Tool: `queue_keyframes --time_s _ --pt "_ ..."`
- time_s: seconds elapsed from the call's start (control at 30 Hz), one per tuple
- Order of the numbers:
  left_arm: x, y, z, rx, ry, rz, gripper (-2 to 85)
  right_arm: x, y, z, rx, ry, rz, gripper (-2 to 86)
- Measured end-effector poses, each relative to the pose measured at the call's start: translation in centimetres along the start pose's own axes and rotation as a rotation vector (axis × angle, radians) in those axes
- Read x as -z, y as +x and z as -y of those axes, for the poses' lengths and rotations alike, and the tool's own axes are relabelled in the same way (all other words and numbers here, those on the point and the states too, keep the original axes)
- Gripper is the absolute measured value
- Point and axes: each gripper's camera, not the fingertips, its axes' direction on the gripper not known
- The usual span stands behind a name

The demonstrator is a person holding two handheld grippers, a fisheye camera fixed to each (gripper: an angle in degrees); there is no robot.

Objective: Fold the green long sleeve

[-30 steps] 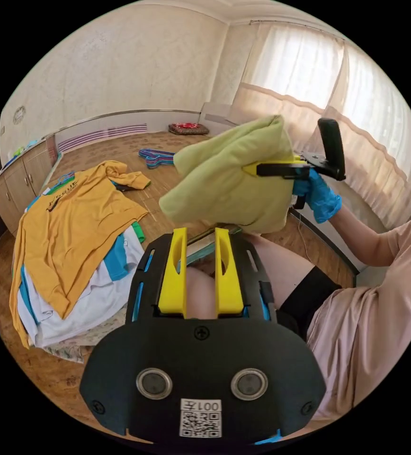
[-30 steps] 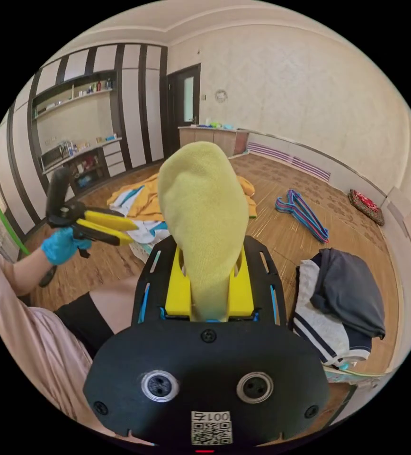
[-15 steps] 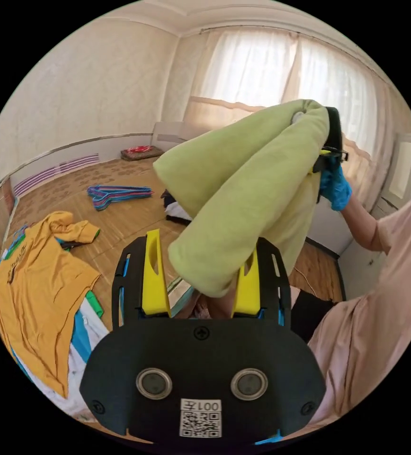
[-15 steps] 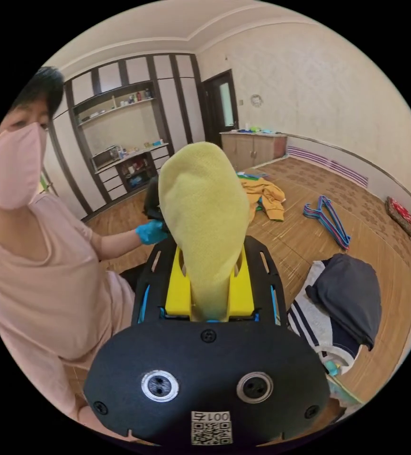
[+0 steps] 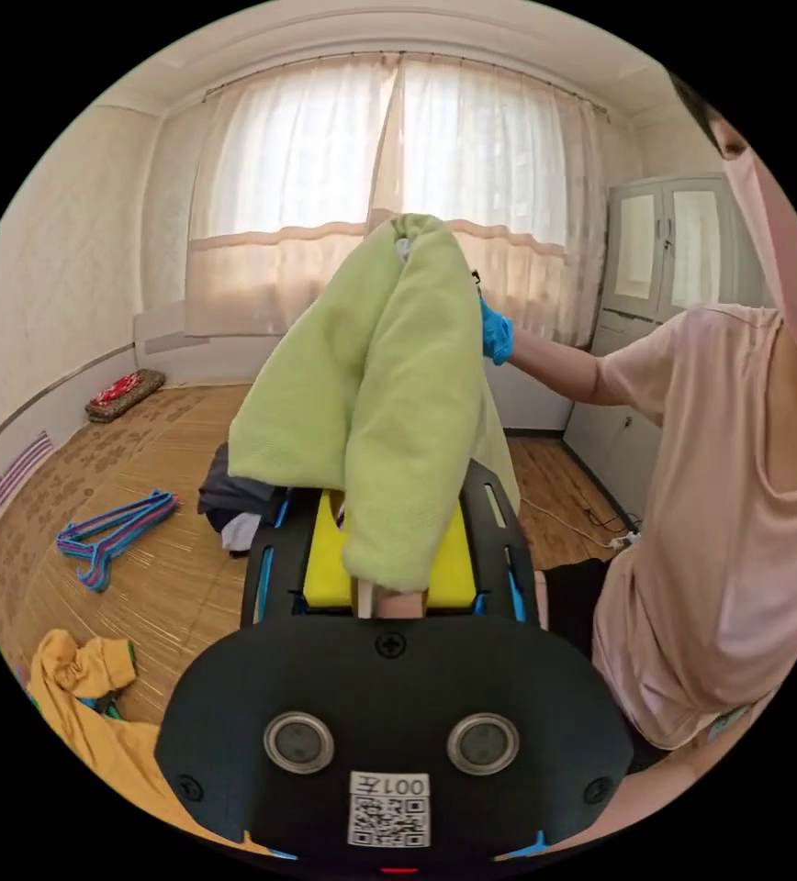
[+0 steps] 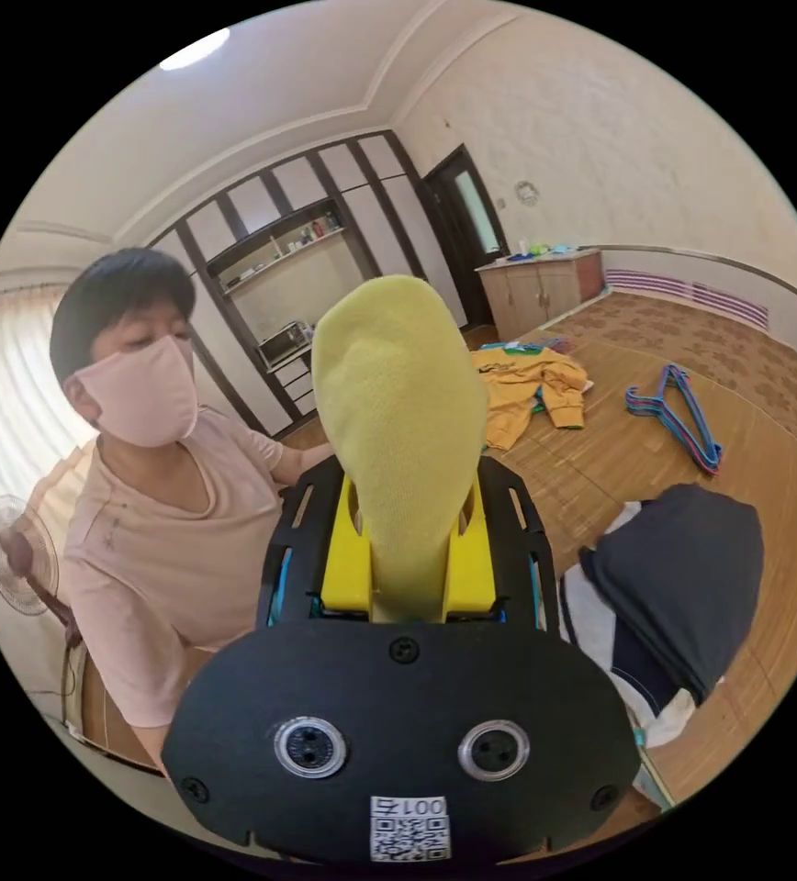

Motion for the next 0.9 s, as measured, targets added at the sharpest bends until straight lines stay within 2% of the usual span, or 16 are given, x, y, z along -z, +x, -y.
queue_keyframes --time_s 0.27,0.4,0.53,0.7,0.8,0.9 --pt "-10.4 -10.6 8.4 0.047 -0.13 0.008 5.4 7.5 14.4 1.7 -0.204 -0.09 -0.142 13.1" --pt "-16.5 -17.2 10.4 0.103 -0.245 0.11 4.7 7.8 22.2 1.6 -0.24 -0.153 -0.357 14.0" --pt "-20.9 -22.9 10.6 0.19 -0.347 0.089 3.8 5.9 28.1 0.8 -0.281 -0.191 -0.498 15.6" --pt "-22.8 -26.5 9.9 0.301 -0.351 0.085 4.0 3.9 31.1 -0.8 -0.263 -0.272 -0.713 15.1" --pt "-22.7 -28.5 10.0 0.385 -0.332 0.114 4.6 4.1 31.8 -2.2 -0.286 -0.232 -0.675 13.5" --pt "-22.9 -28.9 11.1 0.359 -0.341 0.13 5.3 4.6 31.0 -3.2 -0.3 -0.187 -0.713 13.0"
